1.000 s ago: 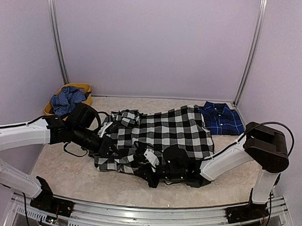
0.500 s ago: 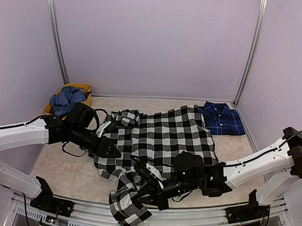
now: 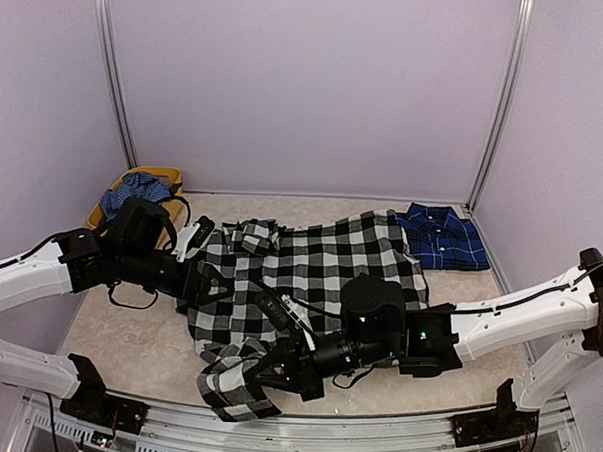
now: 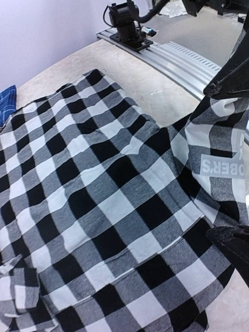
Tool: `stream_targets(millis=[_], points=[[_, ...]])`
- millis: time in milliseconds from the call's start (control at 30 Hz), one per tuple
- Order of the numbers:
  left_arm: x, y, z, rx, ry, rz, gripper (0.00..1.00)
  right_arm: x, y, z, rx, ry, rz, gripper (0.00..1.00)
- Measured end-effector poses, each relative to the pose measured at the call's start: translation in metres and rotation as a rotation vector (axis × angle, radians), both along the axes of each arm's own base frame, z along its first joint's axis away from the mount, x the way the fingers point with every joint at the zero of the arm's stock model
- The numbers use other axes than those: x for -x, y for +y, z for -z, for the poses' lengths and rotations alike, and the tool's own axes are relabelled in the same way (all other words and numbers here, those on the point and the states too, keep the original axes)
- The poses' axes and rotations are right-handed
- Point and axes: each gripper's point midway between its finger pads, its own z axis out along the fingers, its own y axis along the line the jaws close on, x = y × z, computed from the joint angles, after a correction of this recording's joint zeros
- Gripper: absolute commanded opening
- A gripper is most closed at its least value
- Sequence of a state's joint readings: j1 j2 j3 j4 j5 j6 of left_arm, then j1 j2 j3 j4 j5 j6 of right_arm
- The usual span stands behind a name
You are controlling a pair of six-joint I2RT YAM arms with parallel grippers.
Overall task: Fold and stack the long sleeve shirts
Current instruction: Adjust the sleeve at the center of the board.
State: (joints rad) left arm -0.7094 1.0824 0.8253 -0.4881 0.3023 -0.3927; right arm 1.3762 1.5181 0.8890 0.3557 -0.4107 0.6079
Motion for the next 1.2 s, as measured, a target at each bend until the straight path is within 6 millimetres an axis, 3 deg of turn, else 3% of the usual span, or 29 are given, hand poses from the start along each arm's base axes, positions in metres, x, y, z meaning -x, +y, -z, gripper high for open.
stream_targets(millis=[100, 200, 367, 600, 733, 867, 1067, 1200], points=[[-0.009, 0.009, -0.011, -0.004, -0.066, -0.060, 0.88, -0.023, 0.003, -0.013, -0.014, 0.026, 0.064, 0.00], [-0.015, 0.017, -0.031, 0.037, -0.154, -0.117, 0.94, -0.068, -0.002, -0.018, -0.016, 0.065, 0.176, 0.00], [-0.012, 0.026, -0.045, 0.120, -0.242, -0.154, 0.99, -0.124, -0.015, -0.019, -0.013, 0.148, 0.292, 0.00], [0.006, 0.026, -0.059, 0.263, -0.298, -0.152, 0.97, -0.161, -0.022, -0.010, -0.028, 0.323, 0.307, 0.00], [0.014, 0.014, -0.045, 0.271, -0.271, -0.126, 0.97, -0.170, -0.023, -0.004, -0.027, 0.391, 0.300, 0.00], [0.027, -0.008, -0.021, 0.220, -0.241, -0.064, 0.97, -0.178, -0.027, -0.011, -0.057, 0.421, 0.310, 0.00], [0.041, -0.030, 0.008, 0.120, -0.270, -0.010, 0.87, -0.198, -0.038, -0.013, -0.092, 0.488, 0.363, 0.00], [0.035, -0.033, 0.032, 0.023, -0.290, -0.028, 0.87, -0.209, -0.046, -0.014, -0.133, 0.551, 0.393, 0.21]])
